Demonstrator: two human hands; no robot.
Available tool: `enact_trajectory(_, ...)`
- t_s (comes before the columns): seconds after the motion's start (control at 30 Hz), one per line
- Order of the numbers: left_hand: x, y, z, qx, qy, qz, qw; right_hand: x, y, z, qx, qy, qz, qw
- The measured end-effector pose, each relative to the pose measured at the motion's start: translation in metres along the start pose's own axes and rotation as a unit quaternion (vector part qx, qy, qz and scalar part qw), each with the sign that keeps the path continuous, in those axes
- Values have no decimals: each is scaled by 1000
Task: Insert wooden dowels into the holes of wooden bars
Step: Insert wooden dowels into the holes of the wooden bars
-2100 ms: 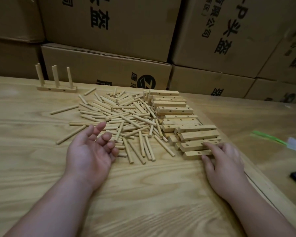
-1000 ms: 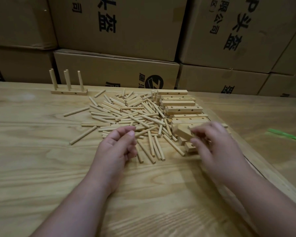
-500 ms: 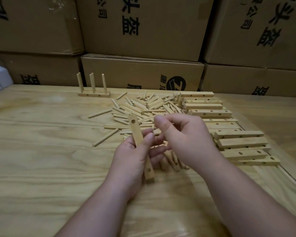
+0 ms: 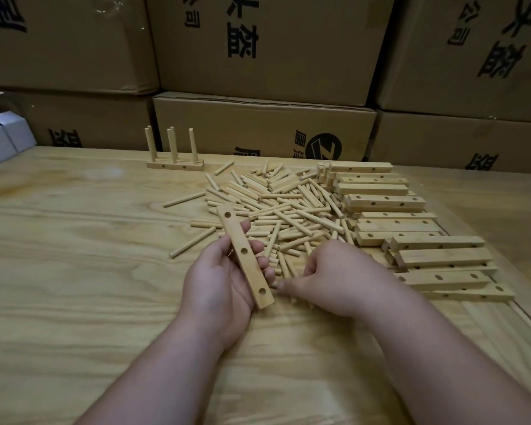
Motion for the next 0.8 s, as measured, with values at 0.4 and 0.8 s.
enact_trajectory(0.4, 4, -2, 1, -5, 30, -4, 1000, -2, -2, -3, -11, -109, 21, 994)
enact_trajectory(0.8, 2, -4, 1, -10, 39, -18, 999, 0, -6, -29, -14, 218, -93, 971)
Point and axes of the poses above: each hand's wrist, its own y-axis towards the middle knuckle, its own z-axis out of the palm, x = y × z, the point moved 7 cm from there along y, towards the middle knuckle, and after that the axes turned 14 degrees about -y, right-handed, at the moved point
